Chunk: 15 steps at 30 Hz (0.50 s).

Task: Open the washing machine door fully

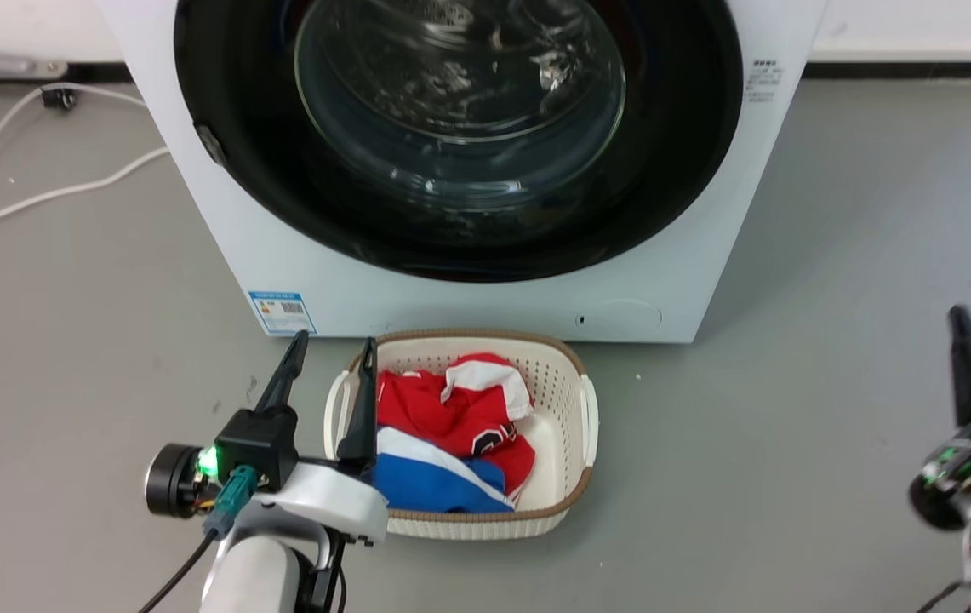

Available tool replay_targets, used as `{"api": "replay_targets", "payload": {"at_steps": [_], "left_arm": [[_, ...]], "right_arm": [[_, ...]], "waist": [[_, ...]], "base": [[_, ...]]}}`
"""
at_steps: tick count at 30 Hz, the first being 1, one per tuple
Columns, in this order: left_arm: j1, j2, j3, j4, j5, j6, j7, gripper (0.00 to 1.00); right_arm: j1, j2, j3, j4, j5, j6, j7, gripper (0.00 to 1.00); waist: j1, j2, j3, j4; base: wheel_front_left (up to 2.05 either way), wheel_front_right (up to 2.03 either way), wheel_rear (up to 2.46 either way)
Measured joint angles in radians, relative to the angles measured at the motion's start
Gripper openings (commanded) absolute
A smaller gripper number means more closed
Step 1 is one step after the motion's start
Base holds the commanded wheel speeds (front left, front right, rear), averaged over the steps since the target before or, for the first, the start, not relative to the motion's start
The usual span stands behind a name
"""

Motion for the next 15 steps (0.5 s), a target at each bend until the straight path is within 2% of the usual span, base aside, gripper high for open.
{"api": "replay_targets", "payload": {"at_steps": [7, 15], "left_arm": [[-0.057, 0.000, -0.010, -0.023, 0.007, 0.000, 0.000, 1.00], [-0.116, 0.000, -0.039, -0.048, -0.023, 0.014, 0.000, 1.00]], "right_arm": [[-0.246, -0.126, 0.002, 0.218, 0.061, 0.000, 0.103, 0.00], [-0.540, -0.244, 0.097, 0.408, 0.048, 0.000, 0.228, 0.00]], "waist": [[0.0000, 0.0000, 0.093, 0.004], [0.0001, 0.0000, 0.211, 0.029]], "base": [[0.00, 0.00, 0.00], [0.00, 0.00, 0.00]]}}
